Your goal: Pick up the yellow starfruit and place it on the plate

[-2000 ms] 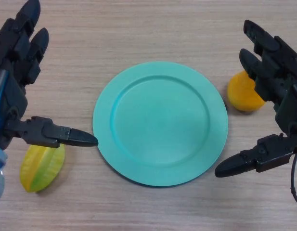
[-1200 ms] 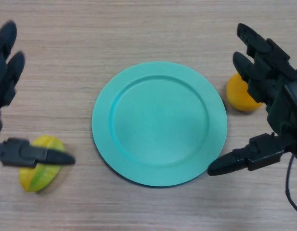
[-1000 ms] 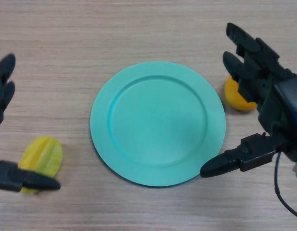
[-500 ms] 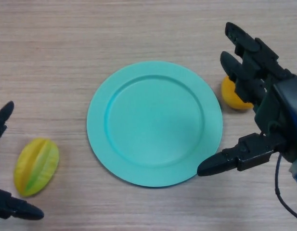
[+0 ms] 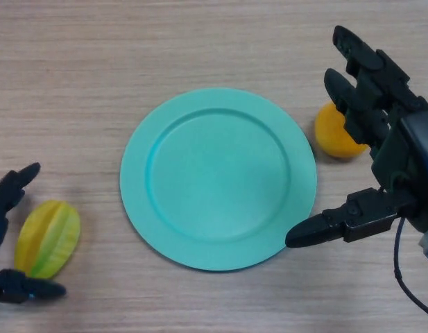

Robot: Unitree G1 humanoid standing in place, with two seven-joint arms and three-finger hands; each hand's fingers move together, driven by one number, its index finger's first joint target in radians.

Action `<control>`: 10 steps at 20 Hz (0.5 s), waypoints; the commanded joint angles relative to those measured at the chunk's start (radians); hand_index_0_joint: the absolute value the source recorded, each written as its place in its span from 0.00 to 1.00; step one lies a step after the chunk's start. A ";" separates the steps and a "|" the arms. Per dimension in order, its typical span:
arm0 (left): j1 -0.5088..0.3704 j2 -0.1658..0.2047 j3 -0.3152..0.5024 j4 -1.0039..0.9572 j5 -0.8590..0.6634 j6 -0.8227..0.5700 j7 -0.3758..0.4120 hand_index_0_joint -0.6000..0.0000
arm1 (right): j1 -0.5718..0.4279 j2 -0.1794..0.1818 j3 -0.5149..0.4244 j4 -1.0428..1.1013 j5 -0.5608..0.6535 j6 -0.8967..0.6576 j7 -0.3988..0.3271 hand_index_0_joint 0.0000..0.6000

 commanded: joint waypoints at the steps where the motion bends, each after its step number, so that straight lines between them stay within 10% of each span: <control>1: -0.017 0.049 0.023 -0.026 -0.048 -0.090 0.065 0.00 | -0.019 -0.020 -0.064 -0.072 0.008 -0.123 0.001 0.00; 10: -0.039 0.074 0.048 -0.048 -0.073 -0.058 0.022 0.00 | -0.019 -0.020 -0.059 -0.066 -0.001 -0.131 -0.009 0.00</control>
